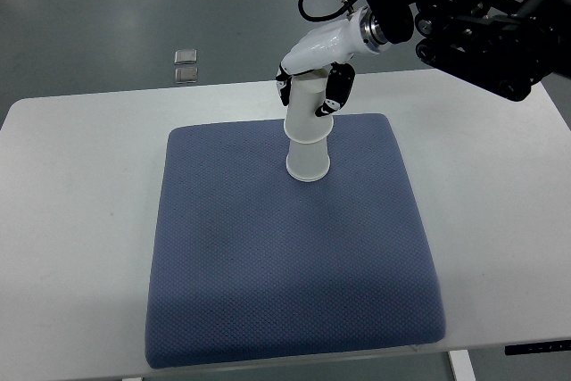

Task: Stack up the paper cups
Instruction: 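Open the right hand and lift it off the stacked cups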

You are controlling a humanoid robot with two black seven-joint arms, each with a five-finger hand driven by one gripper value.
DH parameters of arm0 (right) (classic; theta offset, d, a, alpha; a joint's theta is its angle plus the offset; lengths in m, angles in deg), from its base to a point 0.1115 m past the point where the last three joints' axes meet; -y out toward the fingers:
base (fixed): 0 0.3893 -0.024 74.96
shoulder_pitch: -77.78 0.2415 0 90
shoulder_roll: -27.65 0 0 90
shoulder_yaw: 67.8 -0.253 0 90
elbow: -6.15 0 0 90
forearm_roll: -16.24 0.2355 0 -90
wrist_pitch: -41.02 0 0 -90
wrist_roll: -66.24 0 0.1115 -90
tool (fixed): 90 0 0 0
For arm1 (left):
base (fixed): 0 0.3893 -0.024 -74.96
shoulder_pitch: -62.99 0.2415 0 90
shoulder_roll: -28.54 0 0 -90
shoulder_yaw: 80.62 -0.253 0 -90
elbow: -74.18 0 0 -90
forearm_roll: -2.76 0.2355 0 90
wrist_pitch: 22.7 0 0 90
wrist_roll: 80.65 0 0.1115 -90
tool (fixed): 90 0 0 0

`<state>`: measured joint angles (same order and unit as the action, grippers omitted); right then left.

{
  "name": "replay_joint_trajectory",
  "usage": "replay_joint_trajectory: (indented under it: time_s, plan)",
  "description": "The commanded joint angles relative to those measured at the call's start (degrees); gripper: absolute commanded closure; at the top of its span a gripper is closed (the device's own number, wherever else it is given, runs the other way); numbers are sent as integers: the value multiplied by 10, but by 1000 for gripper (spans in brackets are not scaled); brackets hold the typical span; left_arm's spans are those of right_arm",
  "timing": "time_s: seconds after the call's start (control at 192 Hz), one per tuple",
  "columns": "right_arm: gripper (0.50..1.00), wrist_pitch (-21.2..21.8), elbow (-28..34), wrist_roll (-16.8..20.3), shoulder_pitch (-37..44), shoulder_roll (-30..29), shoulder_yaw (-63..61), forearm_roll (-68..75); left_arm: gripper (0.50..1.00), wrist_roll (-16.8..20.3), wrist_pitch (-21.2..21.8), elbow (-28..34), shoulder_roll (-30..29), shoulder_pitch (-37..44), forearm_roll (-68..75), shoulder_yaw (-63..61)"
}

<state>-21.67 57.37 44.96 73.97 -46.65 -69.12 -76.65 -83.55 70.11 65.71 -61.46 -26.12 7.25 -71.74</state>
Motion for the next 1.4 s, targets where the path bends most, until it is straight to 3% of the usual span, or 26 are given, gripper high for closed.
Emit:
replay_joint_trajectory:
  time_s: [0.0, 0.374, 0.54, 0.65, 1.107, 1.393]
  plan:
    - [828, -1, -1, 0, -3, -2, 1, 0, 500, 0, 0, -1, 0, 0, 0, 0]
    - [820, -9, -10, 1, -13, -11, 0, 0, 500, 0, 0, 0, 0, 0, 0, 0]
    - [646, -6, -10, 1, -19, -11, 0, 3, 500, 0, 0, 0, 0, 0, 0, 0]
    - [605, -7, -10, 1, -19, -11, 0, 7, 500, 0, 0, 0, 0, 0, 0, 0]
    - [603, -6, -19, 0, -24, 1, -15, 46, 500, 0, 0, 0, 0, 0, 0, 0]
    - [603, -9, -129, 0, -38, 37, -28, 250, 500, 0, 0, 0, 0, 0, 0, 0]
